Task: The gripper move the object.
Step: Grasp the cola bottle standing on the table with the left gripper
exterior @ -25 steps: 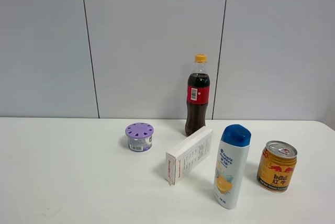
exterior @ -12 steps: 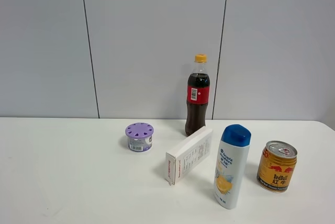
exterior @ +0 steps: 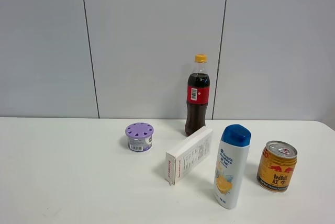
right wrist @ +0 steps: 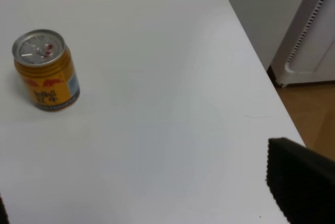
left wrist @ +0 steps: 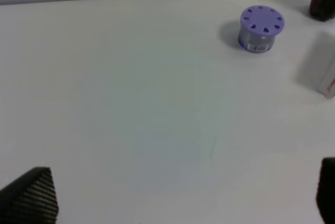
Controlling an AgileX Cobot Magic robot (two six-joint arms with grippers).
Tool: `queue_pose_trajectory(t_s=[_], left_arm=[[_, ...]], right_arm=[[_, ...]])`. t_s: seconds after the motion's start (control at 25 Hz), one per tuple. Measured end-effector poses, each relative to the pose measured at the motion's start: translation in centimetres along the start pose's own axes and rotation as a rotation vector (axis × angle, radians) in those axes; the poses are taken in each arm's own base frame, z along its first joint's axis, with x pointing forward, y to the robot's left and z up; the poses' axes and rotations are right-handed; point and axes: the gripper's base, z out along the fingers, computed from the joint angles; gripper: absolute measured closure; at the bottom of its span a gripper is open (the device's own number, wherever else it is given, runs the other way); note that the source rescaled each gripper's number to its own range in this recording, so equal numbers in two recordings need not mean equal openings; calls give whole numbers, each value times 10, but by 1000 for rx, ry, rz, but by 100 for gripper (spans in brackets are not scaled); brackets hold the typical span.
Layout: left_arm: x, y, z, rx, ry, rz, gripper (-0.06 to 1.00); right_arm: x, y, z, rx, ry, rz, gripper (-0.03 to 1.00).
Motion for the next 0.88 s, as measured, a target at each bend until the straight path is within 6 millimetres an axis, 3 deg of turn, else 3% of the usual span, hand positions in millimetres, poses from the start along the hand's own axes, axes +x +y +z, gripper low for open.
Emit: queue_pose_trajectory(t_s=[0.16,0.32,0.56,0.88], left_arm=[[-39,0,7,13,27,-14,-6],[-67,1,28,41,90,-37,-6],[-94,7,80,63,205,-62,-6],[-115,9,140,158,155,-53,-6]], right_arm=[[0,0,0,0,0,0,-3],[0,0,0,0,0,0,-3],[0,0,0,0,0,0,-3],[0,0,0,0,0,0,-3]])
